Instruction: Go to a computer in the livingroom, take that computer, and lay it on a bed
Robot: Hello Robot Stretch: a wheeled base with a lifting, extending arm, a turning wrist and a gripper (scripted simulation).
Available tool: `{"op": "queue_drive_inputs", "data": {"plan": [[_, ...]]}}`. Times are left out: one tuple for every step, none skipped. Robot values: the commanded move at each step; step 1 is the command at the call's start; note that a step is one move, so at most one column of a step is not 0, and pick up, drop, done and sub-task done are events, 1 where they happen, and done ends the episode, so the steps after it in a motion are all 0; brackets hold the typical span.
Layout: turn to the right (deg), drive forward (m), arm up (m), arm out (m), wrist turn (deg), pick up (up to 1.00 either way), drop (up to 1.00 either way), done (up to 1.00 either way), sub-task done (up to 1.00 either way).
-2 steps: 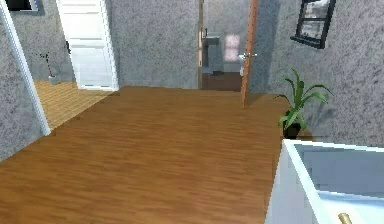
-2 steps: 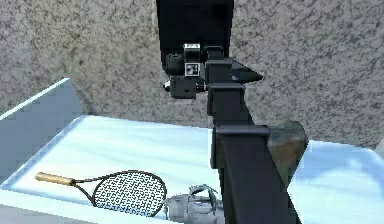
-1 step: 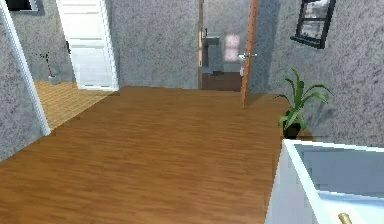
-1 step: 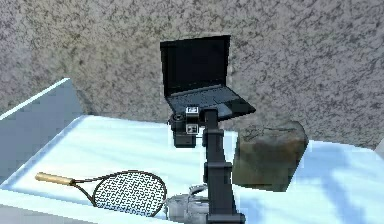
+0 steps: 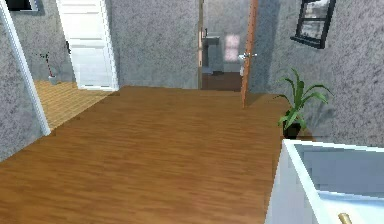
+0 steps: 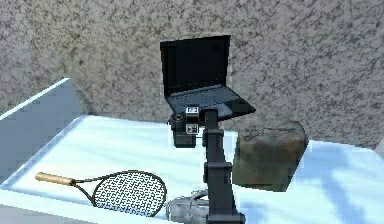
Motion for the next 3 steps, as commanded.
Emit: {"op": "queue_drive_inputs", "data": {"plan": [[0.0,0.0,0.0,0.0,0.0,0.0,1.0,0.0,0.0],[0.0,0.0,0.1,0.0,0.0,0.0,0.0,0.0,0.0],[0.0,0.0,0.0,-0.08,0.0,0.0,0.0,0.0,0.0]]}}
